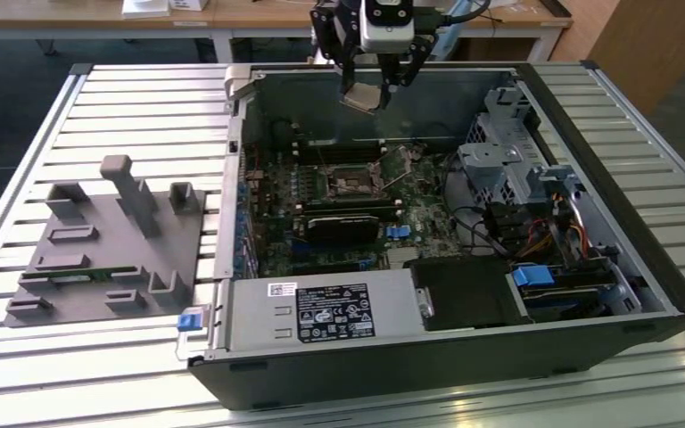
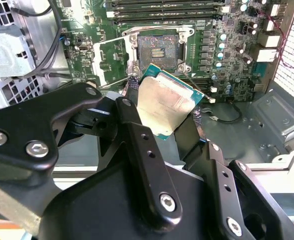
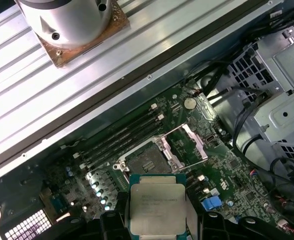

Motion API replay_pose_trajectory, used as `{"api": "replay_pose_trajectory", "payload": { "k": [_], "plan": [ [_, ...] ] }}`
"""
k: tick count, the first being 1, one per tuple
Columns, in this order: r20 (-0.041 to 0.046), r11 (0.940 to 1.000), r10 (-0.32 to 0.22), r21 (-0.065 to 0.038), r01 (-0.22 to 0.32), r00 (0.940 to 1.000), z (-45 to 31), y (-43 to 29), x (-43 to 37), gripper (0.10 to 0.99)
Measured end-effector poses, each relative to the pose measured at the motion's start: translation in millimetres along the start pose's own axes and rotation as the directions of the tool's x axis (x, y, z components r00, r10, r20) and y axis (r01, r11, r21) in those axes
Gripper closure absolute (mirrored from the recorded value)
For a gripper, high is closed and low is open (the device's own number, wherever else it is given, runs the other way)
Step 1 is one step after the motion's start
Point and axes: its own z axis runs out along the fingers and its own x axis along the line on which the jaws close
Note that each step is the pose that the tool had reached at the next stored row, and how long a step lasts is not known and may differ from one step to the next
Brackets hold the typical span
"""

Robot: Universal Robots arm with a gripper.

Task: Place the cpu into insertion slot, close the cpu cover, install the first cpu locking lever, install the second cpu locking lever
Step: 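Place the cpu into insertion slot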

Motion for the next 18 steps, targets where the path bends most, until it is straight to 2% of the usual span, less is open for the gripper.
{"api": "replay_pose_trajectory", "payload": {
  "k": [18],
  "plan": [
    [0.0031,0.9994,0.035,-0.001,-0.035,0.9994,0.0,0.0,0.0,0.549]
  ]
}}
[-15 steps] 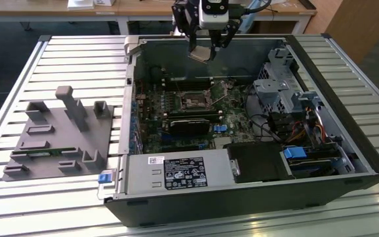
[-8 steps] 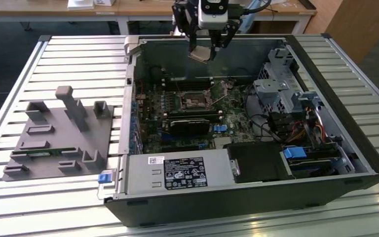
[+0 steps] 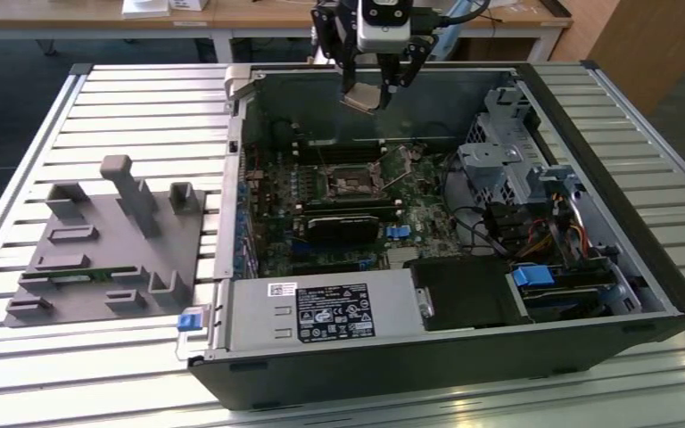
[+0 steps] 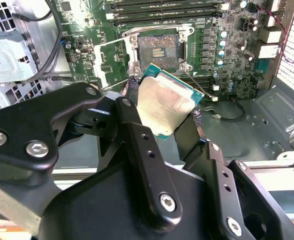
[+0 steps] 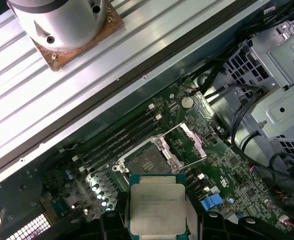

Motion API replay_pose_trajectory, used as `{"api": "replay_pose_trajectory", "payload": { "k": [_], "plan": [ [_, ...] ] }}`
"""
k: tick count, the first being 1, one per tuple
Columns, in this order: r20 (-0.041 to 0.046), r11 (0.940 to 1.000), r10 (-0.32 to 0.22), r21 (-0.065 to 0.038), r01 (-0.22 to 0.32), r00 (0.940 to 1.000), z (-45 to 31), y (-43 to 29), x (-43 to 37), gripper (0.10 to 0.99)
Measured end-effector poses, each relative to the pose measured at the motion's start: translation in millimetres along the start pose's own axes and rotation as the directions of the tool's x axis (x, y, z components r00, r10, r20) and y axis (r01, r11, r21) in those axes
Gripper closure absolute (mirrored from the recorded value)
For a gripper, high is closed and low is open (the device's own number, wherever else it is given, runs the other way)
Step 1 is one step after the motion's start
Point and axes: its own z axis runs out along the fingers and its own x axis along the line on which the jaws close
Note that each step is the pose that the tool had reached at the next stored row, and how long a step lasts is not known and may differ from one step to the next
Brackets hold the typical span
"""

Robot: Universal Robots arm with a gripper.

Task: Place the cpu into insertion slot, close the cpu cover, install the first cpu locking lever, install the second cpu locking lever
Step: 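Place the cpu into insertion slot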

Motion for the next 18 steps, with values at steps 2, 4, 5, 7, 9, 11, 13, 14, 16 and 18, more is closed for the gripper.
{"api": "replay_pose_trajectory", "payload": {
  "k": [2,4,5,7,9,11,13,14,16,18],
  "plan": [
    [0.0003,1.0,0.004,0.0,-0.004,1.0,0.0,0.0,0.0,0.549],
    [0.0007,1.0,0.007,0.0,-0.007,1.0,0.0,0.0,0.0,0.549],
    [0.0008,1.0,0.009,0.0,-0.009,1.0,0.0,0.0,0.0,0.549],
    [0.0012,0.9999,0.013,0.0,-0.013,0.9999,0.0,0.0,0.0,0.549],
    [0.0015,0.9999,0.017,0.0,-0.017,0.9999,-0.1,0.0,0.0,0.549],
    [0.0018,0.9998,0.02,0.0,-0.02,0.9998,-0.1,0.0,0.0,0.549],
    [0.0021,0.9997,0.024,0.0,-0.024,0.9997,0.0,0.0,0.0,0.549],
    [0.0023,0.9997,0.026,0.0,-0.026,0.9997,-0.1,0.0,0.0,0.549],
    [0.0027,0.9996,0.029,0.0,-0.029,0.9996,-0.1,0.0,0.0,0.549],
    [0.003,0.9995,0.033,-0.001,-0.033,0.9994,-0.1,0.0,0.0,0.549]
  ]
}}
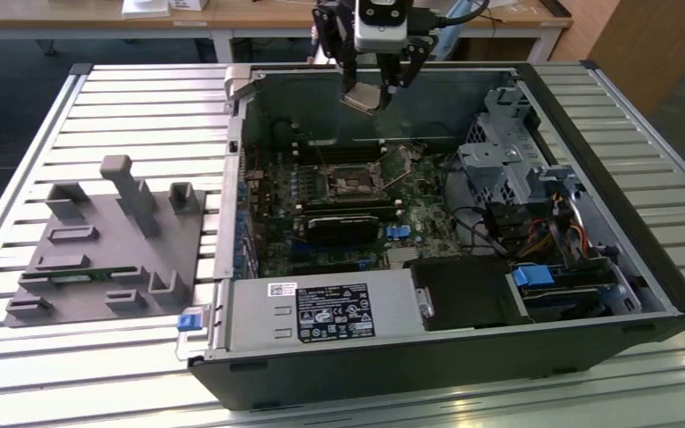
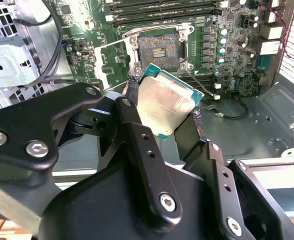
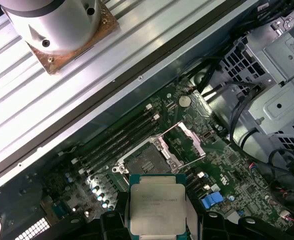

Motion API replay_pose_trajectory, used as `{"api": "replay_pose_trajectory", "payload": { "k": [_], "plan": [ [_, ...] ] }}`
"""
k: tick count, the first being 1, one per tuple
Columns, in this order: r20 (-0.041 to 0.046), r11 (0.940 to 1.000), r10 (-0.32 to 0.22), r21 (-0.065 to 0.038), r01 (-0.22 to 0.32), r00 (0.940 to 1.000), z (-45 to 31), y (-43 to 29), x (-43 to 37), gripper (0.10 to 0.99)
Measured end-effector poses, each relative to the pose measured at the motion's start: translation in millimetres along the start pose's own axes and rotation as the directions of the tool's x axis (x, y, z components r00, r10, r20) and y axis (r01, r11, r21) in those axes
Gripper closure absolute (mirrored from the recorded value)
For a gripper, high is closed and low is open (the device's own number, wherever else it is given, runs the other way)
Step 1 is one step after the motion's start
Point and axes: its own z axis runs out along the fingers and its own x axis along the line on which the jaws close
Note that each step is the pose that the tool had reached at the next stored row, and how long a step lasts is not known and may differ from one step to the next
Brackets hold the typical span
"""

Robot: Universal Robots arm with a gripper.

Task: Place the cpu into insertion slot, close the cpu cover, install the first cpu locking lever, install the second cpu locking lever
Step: 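Place the cpu into insertion slot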

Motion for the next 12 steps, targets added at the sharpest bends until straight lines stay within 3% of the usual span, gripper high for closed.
{"api": "replay_pose_trajectory", "payload": {
  "k": [12],
  "plan": [
    [0.0031,0.9994,0.035,-0.001,-0.035,0.9994,0.0,0.0,0.0,0.549]
  ]
}}
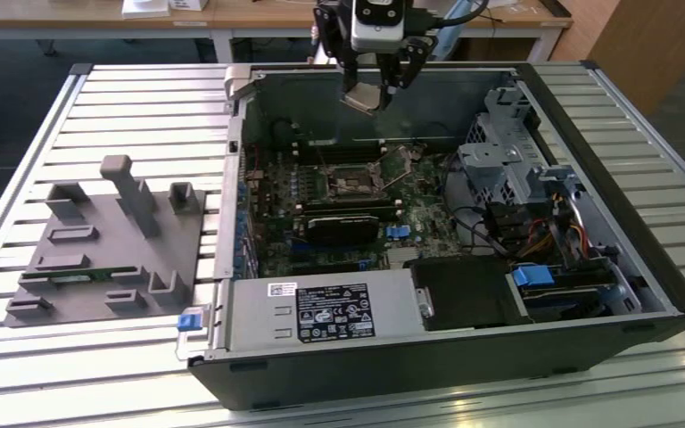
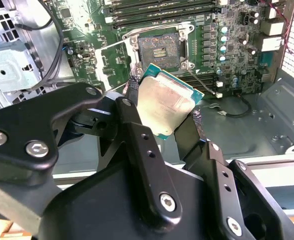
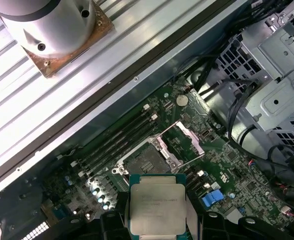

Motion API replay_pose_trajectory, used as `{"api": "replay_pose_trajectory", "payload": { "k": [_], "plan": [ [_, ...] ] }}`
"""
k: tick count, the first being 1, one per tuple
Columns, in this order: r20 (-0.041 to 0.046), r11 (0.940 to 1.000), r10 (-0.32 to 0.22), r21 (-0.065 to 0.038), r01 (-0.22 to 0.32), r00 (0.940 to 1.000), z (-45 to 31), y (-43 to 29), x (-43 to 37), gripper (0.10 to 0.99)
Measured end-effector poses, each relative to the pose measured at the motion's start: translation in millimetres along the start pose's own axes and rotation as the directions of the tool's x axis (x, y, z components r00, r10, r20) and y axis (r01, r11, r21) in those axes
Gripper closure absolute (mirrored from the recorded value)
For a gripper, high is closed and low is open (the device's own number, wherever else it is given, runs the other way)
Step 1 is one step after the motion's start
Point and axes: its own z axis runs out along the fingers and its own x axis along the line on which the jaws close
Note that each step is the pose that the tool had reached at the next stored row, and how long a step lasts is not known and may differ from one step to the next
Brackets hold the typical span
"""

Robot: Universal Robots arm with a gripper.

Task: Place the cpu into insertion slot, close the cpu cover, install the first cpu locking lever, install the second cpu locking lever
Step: 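Place the cpu into insertion slot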

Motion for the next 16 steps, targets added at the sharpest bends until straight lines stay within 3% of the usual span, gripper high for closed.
{"api": "replay_pose_trajectory", "payload": {
  "k": [16],
  "plan": [
    [0.0051,0.9984,0.057,-0.001,-0.057,0.9983,0.0,0.0,0.0,0.549]
  ]
}}
